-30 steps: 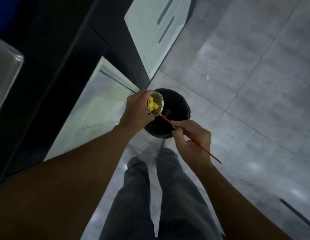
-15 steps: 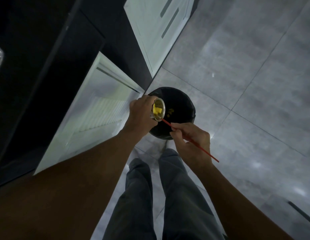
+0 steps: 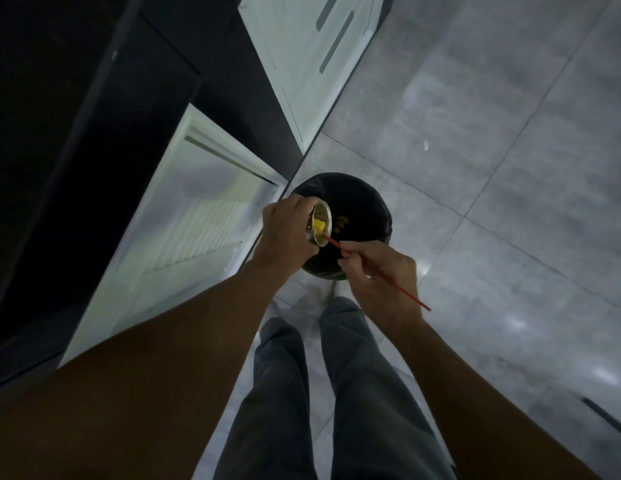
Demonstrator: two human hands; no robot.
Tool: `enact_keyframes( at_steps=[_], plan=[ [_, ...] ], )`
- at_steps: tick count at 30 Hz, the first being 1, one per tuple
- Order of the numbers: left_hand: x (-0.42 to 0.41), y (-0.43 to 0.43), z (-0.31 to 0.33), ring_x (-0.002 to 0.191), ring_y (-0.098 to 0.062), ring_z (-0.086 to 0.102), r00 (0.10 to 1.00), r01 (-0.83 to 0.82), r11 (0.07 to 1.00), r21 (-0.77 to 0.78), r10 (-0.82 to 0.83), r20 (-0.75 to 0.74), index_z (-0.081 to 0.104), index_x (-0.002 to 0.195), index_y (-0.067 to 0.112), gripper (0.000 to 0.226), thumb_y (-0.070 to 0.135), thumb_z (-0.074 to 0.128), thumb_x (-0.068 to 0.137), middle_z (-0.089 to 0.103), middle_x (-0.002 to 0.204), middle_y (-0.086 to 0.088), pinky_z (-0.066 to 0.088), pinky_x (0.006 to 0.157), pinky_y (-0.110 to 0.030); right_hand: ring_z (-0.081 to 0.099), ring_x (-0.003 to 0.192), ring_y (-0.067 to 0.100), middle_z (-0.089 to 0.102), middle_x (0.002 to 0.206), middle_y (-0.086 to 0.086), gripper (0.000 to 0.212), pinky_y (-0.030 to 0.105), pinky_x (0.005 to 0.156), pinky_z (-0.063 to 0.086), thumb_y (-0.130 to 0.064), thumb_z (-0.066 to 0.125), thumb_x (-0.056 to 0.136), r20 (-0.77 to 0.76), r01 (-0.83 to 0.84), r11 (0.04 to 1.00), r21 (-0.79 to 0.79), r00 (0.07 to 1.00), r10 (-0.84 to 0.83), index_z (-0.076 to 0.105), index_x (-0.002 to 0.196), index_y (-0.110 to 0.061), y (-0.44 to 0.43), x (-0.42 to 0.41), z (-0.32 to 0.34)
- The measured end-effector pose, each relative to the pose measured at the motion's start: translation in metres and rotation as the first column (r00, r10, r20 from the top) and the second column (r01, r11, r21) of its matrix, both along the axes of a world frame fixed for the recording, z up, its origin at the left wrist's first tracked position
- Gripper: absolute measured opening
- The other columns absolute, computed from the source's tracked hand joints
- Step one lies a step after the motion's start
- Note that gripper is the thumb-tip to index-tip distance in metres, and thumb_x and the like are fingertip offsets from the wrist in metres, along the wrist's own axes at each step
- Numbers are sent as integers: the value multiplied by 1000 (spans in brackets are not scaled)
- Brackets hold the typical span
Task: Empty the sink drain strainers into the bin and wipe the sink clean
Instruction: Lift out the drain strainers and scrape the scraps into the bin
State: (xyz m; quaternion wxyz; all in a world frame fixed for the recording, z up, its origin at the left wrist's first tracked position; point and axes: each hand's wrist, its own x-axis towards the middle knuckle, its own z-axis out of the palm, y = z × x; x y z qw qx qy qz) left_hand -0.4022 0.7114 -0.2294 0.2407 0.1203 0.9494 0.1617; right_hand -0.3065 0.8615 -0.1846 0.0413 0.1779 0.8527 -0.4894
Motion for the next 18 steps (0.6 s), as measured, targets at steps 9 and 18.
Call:
enact_keyframes(
  at_steps=[9, 18],
  plan=[
    [-2, 11, -2, 125, -26, 54, 998, 3, 999, -45, -1, 57, 53, 137, 17, 70, 28, 85, 76, 59, 133, -7, 36, 107, -41, 73, 81, 8, 76, 95, 1, 15, 27, 76, 63, -1, 69, 90, -32, 79, 996, -42, 996, -81, 77, 100, -10, 11, 7, 5],
    [-8, 18, -7, 129, -26, 50, 994, 24, 994, -105, -13, 111, 49, 141, 18, 79, 26, 87, 72, 55, 137, -7, 33, 110, -40, 70, 72, 4, 73, 85, -12, 19, 23, 72, 62, -10, 65, 94, 84, 98, 992, -85, 992, -91, 76, 101, -23, 1, -2, -11]
  ],
)
